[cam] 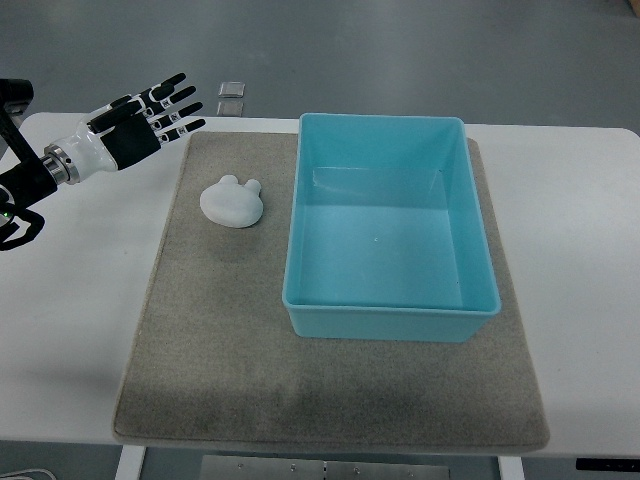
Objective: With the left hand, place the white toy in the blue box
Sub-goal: 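Move the open left hand toward the white bunny toy, then lower the left hand over the white bunny toy and close fingers around it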
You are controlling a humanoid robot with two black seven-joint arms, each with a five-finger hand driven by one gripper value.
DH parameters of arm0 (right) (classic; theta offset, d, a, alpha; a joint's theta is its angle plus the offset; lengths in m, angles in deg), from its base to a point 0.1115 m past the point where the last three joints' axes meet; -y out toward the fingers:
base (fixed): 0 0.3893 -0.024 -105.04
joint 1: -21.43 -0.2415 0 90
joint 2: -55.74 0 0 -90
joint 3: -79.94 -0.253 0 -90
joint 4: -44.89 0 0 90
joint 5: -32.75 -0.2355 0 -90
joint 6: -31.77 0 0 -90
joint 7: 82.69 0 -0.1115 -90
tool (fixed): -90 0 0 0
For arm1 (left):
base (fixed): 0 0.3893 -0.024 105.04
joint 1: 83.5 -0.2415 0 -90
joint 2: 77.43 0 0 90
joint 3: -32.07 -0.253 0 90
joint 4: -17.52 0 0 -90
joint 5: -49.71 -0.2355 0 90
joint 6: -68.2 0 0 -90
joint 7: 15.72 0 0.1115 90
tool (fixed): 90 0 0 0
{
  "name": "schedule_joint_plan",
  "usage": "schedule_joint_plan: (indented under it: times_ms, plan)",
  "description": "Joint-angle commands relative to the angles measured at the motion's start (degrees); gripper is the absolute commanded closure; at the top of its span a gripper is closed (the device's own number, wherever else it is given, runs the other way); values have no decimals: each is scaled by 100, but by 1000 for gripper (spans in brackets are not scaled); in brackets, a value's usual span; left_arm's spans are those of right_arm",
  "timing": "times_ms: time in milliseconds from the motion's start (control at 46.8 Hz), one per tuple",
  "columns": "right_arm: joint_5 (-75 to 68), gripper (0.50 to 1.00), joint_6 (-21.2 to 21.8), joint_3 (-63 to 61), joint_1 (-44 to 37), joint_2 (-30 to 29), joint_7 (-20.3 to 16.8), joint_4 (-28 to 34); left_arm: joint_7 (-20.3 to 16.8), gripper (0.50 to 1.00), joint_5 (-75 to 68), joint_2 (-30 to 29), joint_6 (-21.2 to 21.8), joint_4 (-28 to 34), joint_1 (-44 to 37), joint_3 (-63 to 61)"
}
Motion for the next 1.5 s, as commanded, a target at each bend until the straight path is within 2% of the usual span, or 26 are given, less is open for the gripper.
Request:
schedule_joint_plan:
  times_ms: [0,620,834,963,1155,1262,1348,1412,1476]
  plan:
    - [0,564,0,0,-1,0,0,0,-2,506,0,2,0,12,2,1]
    - [0,564,0,0,-1,0,0,0,-37,506,-44,-95,0,319,283,-263]
    - [0,564,0,0,-1,0,0,0,-177,506,-1282,-253,0,293,731,-773]
    - [0,564,0,0,-1,0,0,0,-651,506,-2705,-454,0,65,775,-729]
    - [0,564,0,0,-1,0,0,0,-1899,510,-5042,-955,0,-673,801,-711]
    - [0,564,0,0,-1,0,0,0,-2453,512,-6186,-1053,0,-911,801,-676]
    - [0,564,0,0,-1,0,0,0,-2682,512,-6749,-1114,0,-1060,801,-641]
    - [0,564,0,0,-1,0,0,0,-2691,514,-7083,-1167,11,-1253,793,-650]
    - [0,564,0,0,-1,0,0,0,-2691,514,-7461,-1176,370,-1412,775,-658]
